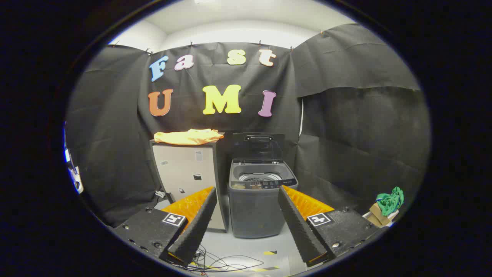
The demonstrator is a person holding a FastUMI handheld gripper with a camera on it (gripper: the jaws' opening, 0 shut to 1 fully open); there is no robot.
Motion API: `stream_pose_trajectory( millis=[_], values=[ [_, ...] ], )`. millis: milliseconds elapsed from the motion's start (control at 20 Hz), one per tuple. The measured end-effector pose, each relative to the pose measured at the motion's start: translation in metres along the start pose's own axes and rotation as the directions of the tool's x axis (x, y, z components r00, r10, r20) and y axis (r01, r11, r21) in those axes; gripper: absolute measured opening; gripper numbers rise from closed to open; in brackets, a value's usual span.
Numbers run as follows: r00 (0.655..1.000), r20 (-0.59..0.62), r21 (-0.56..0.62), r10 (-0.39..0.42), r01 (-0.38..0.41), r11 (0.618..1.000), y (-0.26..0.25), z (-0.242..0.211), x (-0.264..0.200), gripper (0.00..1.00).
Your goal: Put the clothes into the washing machine and then close the washing machine lid.
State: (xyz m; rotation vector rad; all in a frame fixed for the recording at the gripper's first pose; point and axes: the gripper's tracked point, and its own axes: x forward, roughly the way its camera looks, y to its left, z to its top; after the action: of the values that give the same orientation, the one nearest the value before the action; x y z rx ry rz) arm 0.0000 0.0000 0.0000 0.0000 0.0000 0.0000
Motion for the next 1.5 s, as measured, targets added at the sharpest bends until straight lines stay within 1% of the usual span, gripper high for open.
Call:
stream_pose_trajectory(
  millis=[350, 600, 850, 1000, 1250, 1350, 1500],
  values=[
    [1.000, 0.011, -0.001, -0.003, 0.003, 1.000, 0.005, 0.000, 0.002, 1.00],
    [1.000, 0.002, -0.015, 0.002, -0.002, 1.000, 0.010, -0.007, 0.001, 1.00],
    [1.000, -0.005, -0.003, -0.003, 0.003, 1.000, 0.012, -0.006, 0.006, 1.00],
    [1.000, 0.008, -0.016, -0.003, 0.003, 1.000, 0.012, 0.006, 0.013, 1.00],
    [1.000, 0.007, 0.023, 0.002, -0.002, 1.000, 0.020, 0.034, 0.035, 1.00],
    [1.000, 0.017, 0.013, 0.004, -0.004, 1.000, 0.024, 0.049, 0.044, 1.00],
    [0.999, 0.024, -0.015, 0.028, -0.027, 1.000, 0.033, 0.072, 0.062, 1.00]
  ],
)
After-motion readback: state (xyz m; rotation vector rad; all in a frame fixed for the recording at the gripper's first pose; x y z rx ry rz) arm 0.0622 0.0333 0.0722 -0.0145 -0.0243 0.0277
